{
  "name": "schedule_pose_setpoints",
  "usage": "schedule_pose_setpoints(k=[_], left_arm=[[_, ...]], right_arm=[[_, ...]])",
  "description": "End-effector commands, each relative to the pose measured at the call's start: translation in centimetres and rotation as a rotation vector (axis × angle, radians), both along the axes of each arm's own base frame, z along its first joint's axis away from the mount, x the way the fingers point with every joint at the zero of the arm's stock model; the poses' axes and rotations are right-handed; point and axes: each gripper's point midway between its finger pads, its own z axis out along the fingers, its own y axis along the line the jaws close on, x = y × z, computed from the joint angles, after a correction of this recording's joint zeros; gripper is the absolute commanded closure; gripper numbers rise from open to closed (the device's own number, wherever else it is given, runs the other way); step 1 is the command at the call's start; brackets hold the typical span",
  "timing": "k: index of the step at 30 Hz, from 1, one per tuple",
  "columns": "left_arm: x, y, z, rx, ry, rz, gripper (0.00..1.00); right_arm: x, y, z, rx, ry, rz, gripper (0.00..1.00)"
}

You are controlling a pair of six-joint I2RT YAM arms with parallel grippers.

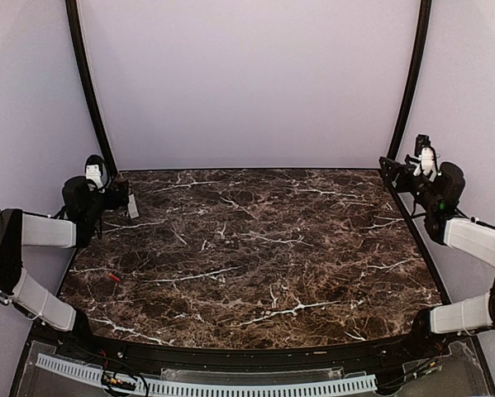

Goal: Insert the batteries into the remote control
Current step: Pick up the remote control from the corner of the board.

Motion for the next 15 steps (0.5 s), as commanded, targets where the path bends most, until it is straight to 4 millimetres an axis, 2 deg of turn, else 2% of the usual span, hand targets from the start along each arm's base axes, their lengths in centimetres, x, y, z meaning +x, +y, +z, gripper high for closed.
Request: schedule_pose_setpoints(k=[1, 2, 3, 4, 5, 6, 7, 8, 9, 11, 12, 13, 14, 15], left_arm=[[0.9, 1.6, 6.8, -0.077, -0.025, 0.131, 0.01], [0.8, 1.7, 5.4, -0.1, 0.068, 0.155, 0.01], [1.9, 1.7, 7.1, -0.112, 0.068, 0.163, 0.01], [1.9, 1.8, 5.7, -0.127, 0.156, 0.179, 0.01], [3.1, 1.9, 6.2, -0.132, 0.181, 0.188, 0.01], [3.0, 2.1, 4.7, -0.135, 0.268, 0.215, 0.01], [4.3, 2.5, 4.6, -0.135, 0.3, 0.239, 0.01], [3.8, 3.3, 2.9, -0.13, 0.384, 0.301, 0.01], [4.5, 3.6, 1.7, -0.134, 0.453, 0.337, 0.01], [5.5, 4.2, 0.4, -0.128, 0.531, 0.385, 0.01], [6.6, 4.3, 1.2, -0.134, 0.524, 0.391, 0.01], [6.7, 4.2, -1.3, -0.134, 0.604, 0.402, 0.01], [7.6, 4.2, -0.7, -0.141, 0.596, 0.405, 0.01], [7.7, 4.2, -2.8, -0.145, 0.656, 0.416, 0.01]], right_arm=[[-0.9, 3.8, 0.6, 0.1, 0.121, 0.212, 0.01], [-0.9, 4.6, 1.0, 0.103, 0.134, 0.235, 0.01], [-1.0, 5.3, 1.3, 0.098, 0.148, 0.248, 0.01], [-1.1, 6.1, 1.5, 0.086, 0.161, 0.258, 0.01], [-1.2, 7.3, 1.8, 0.066, 0.169, 0.273, 0.01], [-1.4, 8.0, 2.0, 0.046, 0.176, 0.275, 0.01], [-1.6, 8.6, 2.1, 0.028, 0.181, 0.277, 0.01], [-1.8, 9.0, 2.2, 0.015, 0.188, 0.276, 0.01], [-2.1, 9.4, 2.3, 0.007, 0.188, 0.281, 0.01], [-2.7, 10.1, 2.3, 0.002, 0.188, 0.299, 0.01], [-3.1, 10.4, 2.1, -0.001, 0.189, 0.311, 0.01], [-3.4, 10.7, 2.0, -0.005, 0.193, 0.322, 0.02], [-3.7, 10.9, 1.8, -0.007, 0.196, 0.33, 0.01], [-3.9, 11.1, 1.5, -0.01, 0.204, 0.335, 0.01]])
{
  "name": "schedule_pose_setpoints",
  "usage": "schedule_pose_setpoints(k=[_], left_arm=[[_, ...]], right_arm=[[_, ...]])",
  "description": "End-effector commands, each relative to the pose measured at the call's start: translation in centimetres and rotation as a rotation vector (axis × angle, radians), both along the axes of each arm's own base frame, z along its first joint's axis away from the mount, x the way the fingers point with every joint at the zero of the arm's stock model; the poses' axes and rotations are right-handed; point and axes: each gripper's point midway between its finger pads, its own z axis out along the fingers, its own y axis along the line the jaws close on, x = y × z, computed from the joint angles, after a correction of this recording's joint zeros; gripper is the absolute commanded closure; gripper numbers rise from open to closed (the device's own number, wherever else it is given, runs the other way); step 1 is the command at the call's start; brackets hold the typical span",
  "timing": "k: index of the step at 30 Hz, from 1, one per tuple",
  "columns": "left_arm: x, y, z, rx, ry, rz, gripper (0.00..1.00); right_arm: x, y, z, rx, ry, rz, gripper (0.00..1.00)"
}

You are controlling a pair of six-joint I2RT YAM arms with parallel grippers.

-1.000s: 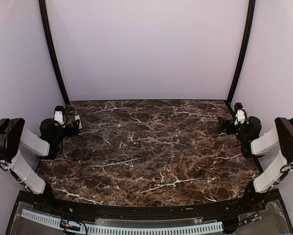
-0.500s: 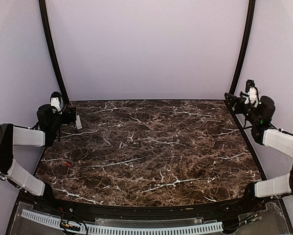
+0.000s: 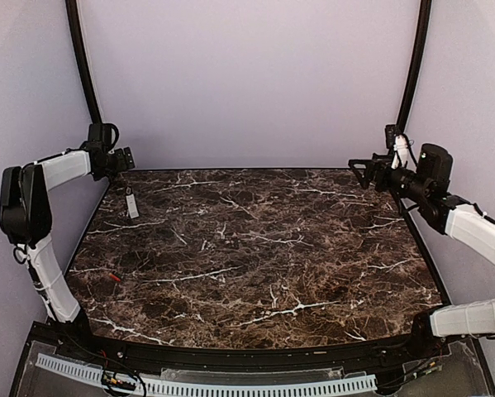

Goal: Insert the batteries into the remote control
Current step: Pick up the remote control from the corner of the board.

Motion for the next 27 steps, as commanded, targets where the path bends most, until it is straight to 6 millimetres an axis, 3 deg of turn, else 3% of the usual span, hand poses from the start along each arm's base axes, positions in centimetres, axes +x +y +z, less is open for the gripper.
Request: schedule_pose_setpoints(k=[1, 9, 14, 22, 27], left_arm=[[-1.8, 0.5, -7.3, -0.035, 0.323, 0.089, 0.01], [0.5, -0.8, -13.3, -0.155, 0.405, 0.092, 0.01], [0.8, -1.4, -15.6, -0.207, 0.447, 0.103, 0.01], [0.5, -1.6, -18.2, -0.23, 0.501, 0.123, 0.13], [0.2, -1.7, -19.3, -0.249, 0.523, 0.139, 0.33]], right_arm=[[-1.2, 0.6, -1.0, -0.031, 0.032, 0.012, 0.01], [-1.7, 1.5, -2.4, -0.033, 0.07, 0.039, 0.01], [-1.8, 1.6, -2.5, -0.028, 0.07, 0.043, 0.01], [-1.7, 1.7, -2.7, -0.02, 0.079, 0.044, 0.01], [-2.0, 1.7, -2.9, -0.017, 0.087, 0.047, 0.01]])
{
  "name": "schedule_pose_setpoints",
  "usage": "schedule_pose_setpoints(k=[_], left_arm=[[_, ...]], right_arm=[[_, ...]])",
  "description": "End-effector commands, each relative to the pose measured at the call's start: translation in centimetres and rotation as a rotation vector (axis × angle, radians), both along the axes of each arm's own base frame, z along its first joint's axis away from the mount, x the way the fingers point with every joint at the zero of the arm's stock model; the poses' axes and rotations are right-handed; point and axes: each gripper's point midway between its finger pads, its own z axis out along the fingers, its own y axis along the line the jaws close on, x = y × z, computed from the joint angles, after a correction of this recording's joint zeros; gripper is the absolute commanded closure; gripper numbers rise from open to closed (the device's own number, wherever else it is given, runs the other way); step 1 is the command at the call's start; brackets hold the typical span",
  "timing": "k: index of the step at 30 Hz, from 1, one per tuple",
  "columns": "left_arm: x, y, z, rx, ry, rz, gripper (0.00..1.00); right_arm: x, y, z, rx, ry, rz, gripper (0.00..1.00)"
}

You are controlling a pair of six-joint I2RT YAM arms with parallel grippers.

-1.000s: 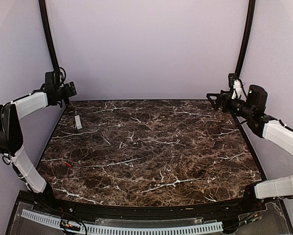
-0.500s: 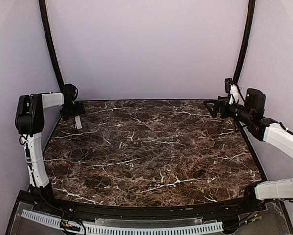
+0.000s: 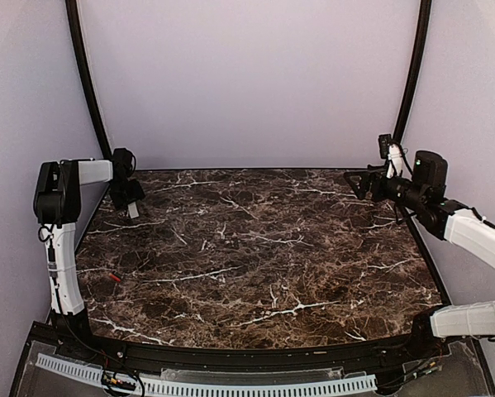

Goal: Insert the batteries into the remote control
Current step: Pick up the remote control from the corner of the board, then pass from the left arm to the right

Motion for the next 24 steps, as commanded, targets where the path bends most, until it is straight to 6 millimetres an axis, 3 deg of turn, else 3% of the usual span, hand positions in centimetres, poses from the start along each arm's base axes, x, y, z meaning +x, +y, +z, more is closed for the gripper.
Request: schedule_pose_setpoints(k=[1, 4, 5, 6, 7, 8, 9, 10, 13, 14, 15, 16, 17, 19, 22, 24], left_arm=[[-0.9, -0.6, -1.0, -0.029, 0.05, 0.017, 0.44], [-1.5, -0.6, -1.2, -0.04, 0.07, 0.031, 0.72], [-1.4, -0.7, -0.7, -0.047, 0.054, 0.032, 0.88], [-1.6, -1.0, -0.6, -0.065, 0.051, 0.026, 0.94], [-1.0, -2.0, 1.0, -0.075, -0.004, 0.012, 0.99], [-1.4, -3.3, 1.1, -0.088, -0.012, -0.015, 1.0], [-0.6, -4.0, 3.8, -0.098, -0.093, -0.035, 1.0], [-1.0, -5.3, 4.2, -0.102, -0.11, -0.066, 1.0], [0.1, -10.3, 13.5, -0.136, -0.401, -0.255, 1.0], [-1.2, -12.8, 16.5, -0.15, -0.48, -0.333, 1.0], [-1.2, -15.0, 19.8, -0.169, -0.603, -0.421, 1.0], [-3.1, -17.4, 22.9, -0.191, -0.688, -0.496, 1.0], [-3.8, -19.5, 26.4, -0.225, -0.817, -0.589, 1.0], [-8.0, -24.0, 32.2, -0.309, -1.022, -0.756, 1.0], [-13.7, -27.2, 37.3, -0.431, -1.238, -0.926, 1.0], [-17.0, -29.6, 39.7, -0.534, -1.314, -1.037, 1.0]], right_arm=[[-0.3, 0.2, -0.5, 0.005, 0.011, 0.003, 0.01], [-0.6, 0.1, -0.3, 0.0, 0.004, 0.002, 0.01], [-0.7, 0.1, -0.1, -0.002, 0.0, 0.001, 0.01], [-0.8, 0.0, 0.0, -0.002, -0.002, -0.001, 0.01], [-0.8, 0.0, 0.1, -0.002, -0.002, 0.0, 0.01], [-0.9, 0.1, 0.3, 0.0, -0.002, 0.002, 0.01], [-1.0, 0.1, 0.7, 0.006, -0.004, 0.005, 0.01], [-1.1, 0.2, 0.9, 0.013, -0.001, 0.01, 0.01], [-1.6, 1.0, 2.7, 0.041, -0.01, 0.043, 0.01], [-1.9, 1.4, 3.4, 0.048, -0.016, 0.059, 0.01], [-2.2, 2.0, 4.1, 0.052, -0.024, 0.078, 0.02], [-2.6, 2.8, 4.8, 0.054, -0.032, 0.106, 0.03], [-3.0, 3.5, 5.7, 0.058, -0.043, 0.134, 0.03], [-4.3, 5.7, 7.5, 0.069, -0.072, 0.227, 0.05], [-7.0, 9.6, 10.8, 0.101, -0.145, 0.401, 0.09], [-9.2, 12.4, 12.8, 0.128, -0.201, 0.527, 0.11]])
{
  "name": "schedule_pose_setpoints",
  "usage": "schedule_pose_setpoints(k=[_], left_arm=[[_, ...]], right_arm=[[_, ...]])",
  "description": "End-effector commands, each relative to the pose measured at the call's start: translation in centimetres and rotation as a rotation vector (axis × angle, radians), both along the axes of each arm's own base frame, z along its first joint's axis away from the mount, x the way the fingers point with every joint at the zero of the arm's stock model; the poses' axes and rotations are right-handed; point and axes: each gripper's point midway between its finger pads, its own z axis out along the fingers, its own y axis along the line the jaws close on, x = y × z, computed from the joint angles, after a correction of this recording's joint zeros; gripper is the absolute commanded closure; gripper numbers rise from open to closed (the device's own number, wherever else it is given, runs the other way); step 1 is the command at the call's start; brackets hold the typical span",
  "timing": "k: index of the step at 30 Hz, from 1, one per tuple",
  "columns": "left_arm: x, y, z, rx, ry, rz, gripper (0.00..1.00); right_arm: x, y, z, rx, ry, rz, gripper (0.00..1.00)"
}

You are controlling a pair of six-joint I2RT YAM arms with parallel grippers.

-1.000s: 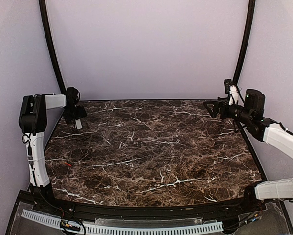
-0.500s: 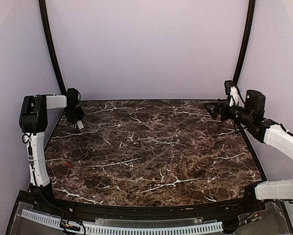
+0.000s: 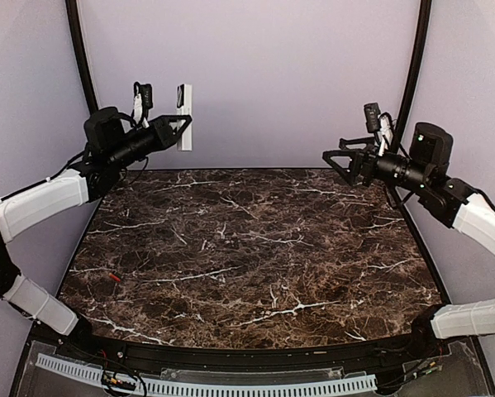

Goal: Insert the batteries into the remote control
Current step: Pass from the left arm to the right

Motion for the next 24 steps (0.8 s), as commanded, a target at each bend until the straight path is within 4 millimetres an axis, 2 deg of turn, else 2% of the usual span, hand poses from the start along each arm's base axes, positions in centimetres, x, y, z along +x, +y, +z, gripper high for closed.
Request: schedule_pose_setpoints(k=[1, 4, 7, 12, 15, 19, 24], left_arm=[[-7.7, -5.0, 7.5, -0.16, -0.321, -0.35, 1.0], [-12.6, -8.0, 9.2, -0.214, -0.413, -0.54, 1.0], [-17.1, -10.4, 10.1, -0.249, -0.489, -0.679, 1.0], [-21.4, -12.7, 10.8, -0.259, -0.555, -0.799, 1.0], [-22.8, -13.0, 10.9, -0.276, -0.578, -0.838, 1.0], [-23.9, -13.2, 11.0, -0.292, -0.578, -0.863, 1.0], [-24.1, -13.6, 11.0, -0.305, -0.577, -0.868, 1.0]], right_arm=[[-5.0, 6.0, 5.3, 0.074, -0.135, 0.285, 0.11], [-8.4, 10.4, 7.3, 0.098, -0.206, 0.448, 0.11], [-10.4, 14.1, 8.2, 0.111, -0.221, 0.571, 0.12], [-11.7, 18.0, 8.5, 0.116, -0.234, 0.669, 0.14], [-11.6, 18.7, 8.8, 0.133, -0.214, 0.685, 0.2], [-11.5, 18.7, 9.0, 0.149, -0.231, 0.677, 0.31], [-12.2, 19.5, 8.3, 0.139, -0.213, 0.733, 0.53]])
